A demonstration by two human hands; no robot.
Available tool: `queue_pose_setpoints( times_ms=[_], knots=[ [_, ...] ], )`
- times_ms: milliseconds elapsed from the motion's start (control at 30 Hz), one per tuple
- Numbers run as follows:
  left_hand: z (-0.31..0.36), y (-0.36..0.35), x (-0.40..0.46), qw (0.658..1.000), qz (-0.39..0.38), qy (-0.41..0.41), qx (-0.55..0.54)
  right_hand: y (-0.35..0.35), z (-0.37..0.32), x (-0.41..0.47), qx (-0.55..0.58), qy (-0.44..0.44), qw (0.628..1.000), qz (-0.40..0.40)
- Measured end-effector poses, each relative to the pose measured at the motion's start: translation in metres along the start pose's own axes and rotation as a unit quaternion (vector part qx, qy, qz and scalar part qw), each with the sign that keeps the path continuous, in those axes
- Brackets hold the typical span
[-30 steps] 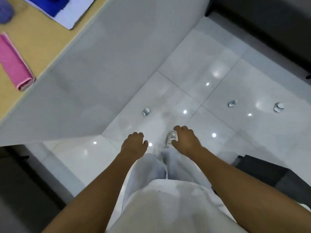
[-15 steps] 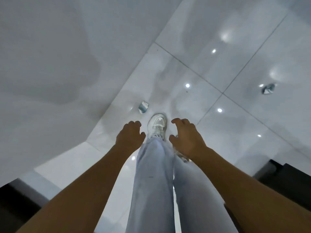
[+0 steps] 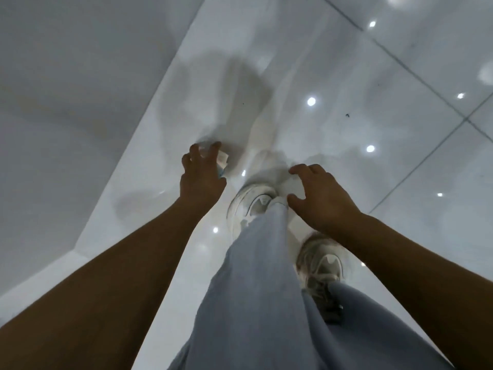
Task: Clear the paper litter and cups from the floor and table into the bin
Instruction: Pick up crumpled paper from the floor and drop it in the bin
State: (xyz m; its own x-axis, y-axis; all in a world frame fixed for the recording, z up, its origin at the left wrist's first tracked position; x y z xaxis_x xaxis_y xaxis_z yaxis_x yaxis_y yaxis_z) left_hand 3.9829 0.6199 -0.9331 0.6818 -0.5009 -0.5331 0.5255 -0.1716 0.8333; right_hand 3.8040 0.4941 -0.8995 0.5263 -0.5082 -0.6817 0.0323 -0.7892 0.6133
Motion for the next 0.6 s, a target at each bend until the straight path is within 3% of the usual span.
queue_pose_setpoints(
  times_ms=[167, 433, 600],
  knots=[
    [0.004, -0.008, 0.006, 0.996, 0.083, -0.001, -0.01, 0.004, 0.012, 0.022, -0.005, 0.01, 1.0, 0.009],
    [0.044, 0.038, -0.027, 0.999, 0.015, -0.006, -0.043, 0.041, 0.004, -0.018, 0.032, -0.042, 0.999, 0.009],
    [0.127, 0.127, -0.065, 0.995, -0.016, -0.093, -0.042, 0.105, -0.021, -0.089, 0.062, -0.078, 0.995, 0.017]
  ],
)
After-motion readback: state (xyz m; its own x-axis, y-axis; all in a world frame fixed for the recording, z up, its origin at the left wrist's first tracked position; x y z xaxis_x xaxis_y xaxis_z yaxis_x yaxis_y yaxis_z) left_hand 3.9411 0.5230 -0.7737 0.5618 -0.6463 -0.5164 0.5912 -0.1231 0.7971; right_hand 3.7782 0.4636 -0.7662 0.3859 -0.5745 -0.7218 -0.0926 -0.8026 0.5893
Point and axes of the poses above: each hand's wrist, its own x-axis towards the middle knuckle, its own y-axis out of the back of the hand, z = x × y, the point moved 10 cm from there along x, towards the middle knuckle, and after that the axes turned 12 degrees about z, right-handed, at the moved point
